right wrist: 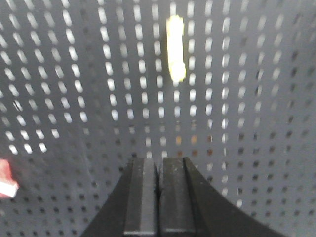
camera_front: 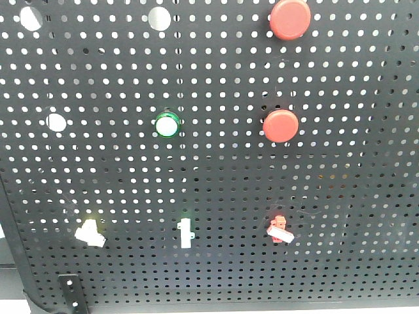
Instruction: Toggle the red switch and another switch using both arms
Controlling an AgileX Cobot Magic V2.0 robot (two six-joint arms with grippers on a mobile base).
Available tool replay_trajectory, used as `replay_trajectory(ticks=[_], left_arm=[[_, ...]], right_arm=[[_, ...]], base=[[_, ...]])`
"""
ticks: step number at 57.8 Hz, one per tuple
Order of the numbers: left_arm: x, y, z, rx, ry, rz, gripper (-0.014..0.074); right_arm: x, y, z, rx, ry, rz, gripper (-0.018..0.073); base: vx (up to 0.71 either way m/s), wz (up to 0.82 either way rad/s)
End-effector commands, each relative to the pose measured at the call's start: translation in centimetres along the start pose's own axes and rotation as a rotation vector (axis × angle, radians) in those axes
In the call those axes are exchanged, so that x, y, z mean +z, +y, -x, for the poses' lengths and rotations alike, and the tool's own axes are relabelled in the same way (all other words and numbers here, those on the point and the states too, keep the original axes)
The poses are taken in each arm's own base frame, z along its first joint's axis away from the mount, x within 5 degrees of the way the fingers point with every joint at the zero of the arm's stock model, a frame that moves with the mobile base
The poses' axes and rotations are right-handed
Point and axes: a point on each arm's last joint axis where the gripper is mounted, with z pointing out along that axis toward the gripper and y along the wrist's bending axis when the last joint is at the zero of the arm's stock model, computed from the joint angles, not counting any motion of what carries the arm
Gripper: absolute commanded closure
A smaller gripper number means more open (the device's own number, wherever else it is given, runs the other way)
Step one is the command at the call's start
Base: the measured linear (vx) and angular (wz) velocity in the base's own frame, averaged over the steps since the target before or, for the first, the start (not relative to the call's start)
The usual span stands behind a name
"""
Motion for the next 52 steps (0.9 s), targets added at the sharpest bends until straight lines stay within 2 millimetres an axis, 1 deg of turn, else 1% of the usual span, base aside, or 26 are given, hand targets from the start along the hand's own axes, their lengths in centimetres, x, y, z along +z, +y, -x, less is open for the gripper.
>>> replay_trajectory(ticks=[1, 8, 15, 19, 23, 27, 33, 42, 52], left_arm=[[1.2, -1.3, 1.8, 0.032, -0.136, -0.081, 0.0594], [3.0, -3.2, 1.7, 0.043, -0.16, -0.176, 0.0594], [5.6, -4.8, 1.9, 0.05, -0.121, -0.226, 0.0594], [7.0, -5.1, 2.2, 0.052, -0.102, -0.227, 0.0594], [8.2, -5.4, 2.7, 0.052, -0.097, -0.226, 0.0594], [9.1, -5.6, 2.7, 0.054, -0.082, -0.227, 0.0594], [9.9, -5.9, 2.3, 0.052, -0.045, -0.229, 0.0594], [10.3, -6.0, 1.1, 0.053, 0.04, -0.234, 0.0594], [10.8, -6.1, 0.4, 0.06, 0.082, -0.237, 0.0594]], right_arm=[[0.3, 0.1, 1.8, -0.011, -0.108, 0.003, 0.0566], [0.3, 0.1, 1.8, -0.011, -0.11, 0.003, 0.0566], [0.3, 0.1, 1.9, -0.011, -0.113, 0.003, 0.0566], [0.3, 0.1, 1.9, -0.01, -0.113, 0.003, 0.0566], [0.3, 0.1, 1.9, -0.009, -0.113, 0.003, 0.0566], [0.3, 0.1, 1.9, -0.009, -0.113, 0.003, 0.0566], [0.3, 0.1, 1.9, -0.009, -0.113, 0.003, 0.0566], [0.3, 0.1, 1.9, -0.009, -0.115, 0.003, 0.0566], [0.3, 0.1, 1.9, -0.009, -0.115, 0.003, 0.0566]], base=[[0.0, 0.0], [0.0, 0.0], [0.0, 0.0], [0.0, 0.0], [0.0, 0.0], [0.0, 0.0], [0.0, 0.0], [0.0, 0.0], [0.0, 0.0]])
